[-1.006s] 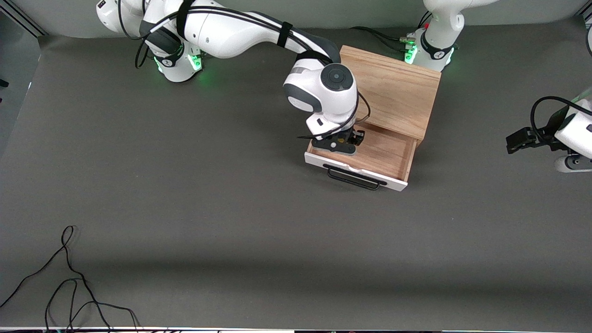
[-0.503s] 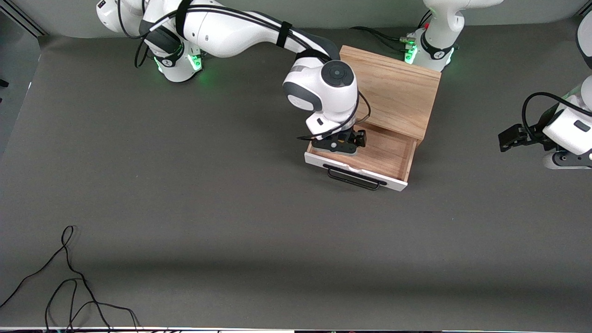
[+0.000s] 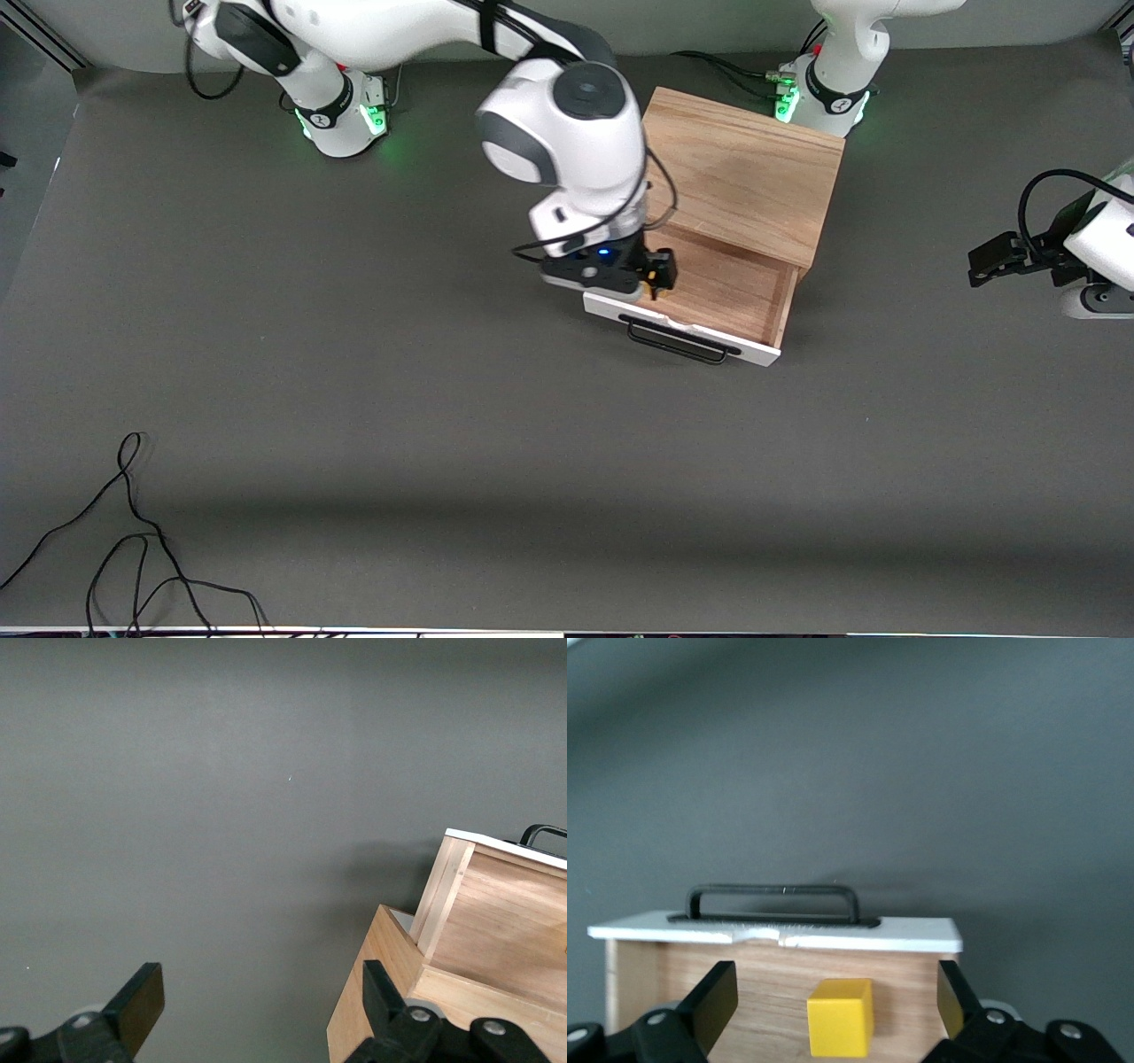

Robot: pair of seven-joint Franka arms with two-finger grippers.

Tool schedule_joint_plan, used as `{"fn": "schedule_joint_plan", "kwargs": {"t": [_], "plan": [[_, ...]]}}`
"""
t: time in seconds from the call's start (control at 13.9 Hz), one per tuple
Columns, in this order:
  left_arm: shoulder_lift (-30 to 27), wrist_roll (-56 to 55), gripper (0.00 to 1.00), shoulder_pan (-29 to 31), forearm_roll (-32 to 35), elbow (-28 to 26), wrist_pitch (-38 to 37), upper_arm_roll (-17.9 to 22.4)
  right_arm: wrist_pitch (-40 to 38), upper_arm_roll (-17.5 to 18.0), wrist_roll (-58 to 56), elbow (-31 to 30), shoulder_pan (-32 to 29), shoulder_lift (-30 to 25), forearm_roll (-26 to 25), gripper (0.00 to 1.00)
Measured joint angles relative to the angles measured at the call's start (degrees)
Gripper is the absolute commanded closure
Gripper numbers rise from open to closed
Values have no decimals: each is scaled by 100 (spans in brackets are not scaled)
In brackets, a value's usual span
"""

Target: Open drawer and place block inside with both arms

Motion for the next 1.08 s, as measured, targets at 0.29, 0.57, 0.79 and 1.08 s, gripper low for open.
{"fn": "schedule_joint_plan", "kwargs": {"t": [0.29,0.57,0.79,1.08], "plan": [[-1,7,0,-22,-8,19,-39,0,-655,-13,-538,-186,-1032,-727,680,0],[-11,14,0,-29,-10,48,-139,2,-741,-24,-1785,-1189,-1971,-1419,742,0],[-25,14,0,-30,-38,81,-230,10,-736,-213,-2935,-1963,-2598,-2105,867,0],[-33,15,0,-32,-56,114,-258,24,-743,-1677,-4879,-2487,-2759,-2836,1923,0]]}}
